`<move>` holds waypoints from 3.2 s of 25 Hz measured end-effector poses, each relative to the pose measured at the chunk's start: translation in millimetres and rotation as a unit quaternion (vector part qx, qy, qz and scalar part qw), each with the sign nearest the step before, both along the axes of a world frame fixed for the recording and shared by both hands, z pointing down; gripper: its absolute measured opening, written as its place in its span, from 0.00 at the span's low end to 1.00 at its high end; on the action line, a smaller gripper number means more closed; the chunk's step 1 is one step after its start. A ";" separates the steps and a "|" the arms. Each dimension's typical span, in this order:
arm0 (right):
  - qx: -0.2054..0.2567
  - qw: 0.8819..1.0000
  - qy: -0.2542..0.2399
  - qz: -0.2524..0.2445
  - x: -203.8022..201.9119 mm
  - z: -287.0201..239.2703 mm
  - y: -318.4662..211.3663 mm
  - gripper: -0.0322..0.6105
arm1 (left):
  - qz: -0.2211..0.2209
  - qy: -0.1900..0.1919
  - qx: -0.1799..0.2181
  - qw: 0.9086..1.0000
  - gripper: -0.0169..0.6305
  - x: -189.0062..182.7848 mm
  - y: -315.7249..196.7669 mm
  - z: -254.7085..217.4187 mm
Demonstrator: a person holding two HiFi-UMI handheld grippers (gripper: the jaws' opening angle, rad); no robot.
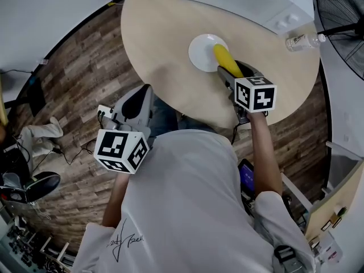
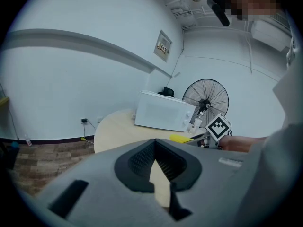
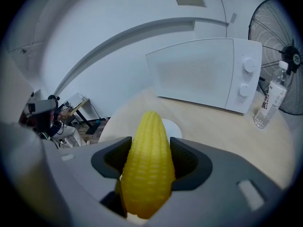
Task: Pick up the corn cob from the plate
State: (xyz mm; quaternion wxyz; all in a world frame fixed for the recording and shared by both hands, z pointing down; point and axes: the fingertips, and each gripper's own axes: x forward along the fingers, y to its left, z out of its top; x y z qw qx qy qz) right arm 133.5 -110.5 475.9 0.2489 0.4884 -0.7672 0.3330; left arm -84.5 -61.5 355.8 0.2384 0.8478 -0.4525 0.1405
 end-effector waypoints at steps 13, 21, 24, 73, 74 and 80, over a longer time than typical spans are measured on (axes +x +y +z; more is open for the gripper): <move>0.020 1.000 -0.016 0.013 -0.7 -20.6 13.2 0.47 | 0.000 0.004 0.006 1.000 0.01 -0.1 7.9 -3.6; 0.037 0.999 -0.023 0.018 -4.7 -35.1 22.8 0.47 | 0.001 0.011 0.005 1.000 0.01 -2.0 13.4 -3.2; 0.043 0.999 -0.024 0.019 -6.6 -41.2 27.4 0.47 | 0.002 0.015 0.005 1.000 0.01 -2.6 14.8 -4.3; 0.148 0.986 -0.066 0.031 27.2 -115.4 64.1 0.47 | -0.022 0.035 0.022 0.999 0.01 12.2 20.3 -14.9; 0.152 0.985 -0.070 0.030 26.8 -116.9 64.8 0.47 | -0.023 0.035 0.023 0.999 0.01 12.1 20.4 -15.3; 0.177 0.981 -0.073 0.024 25.2 -131.8 66.4 0.47 | -0.028 0.035 0.022 0.999 0.01 9.5 22.5 -17.9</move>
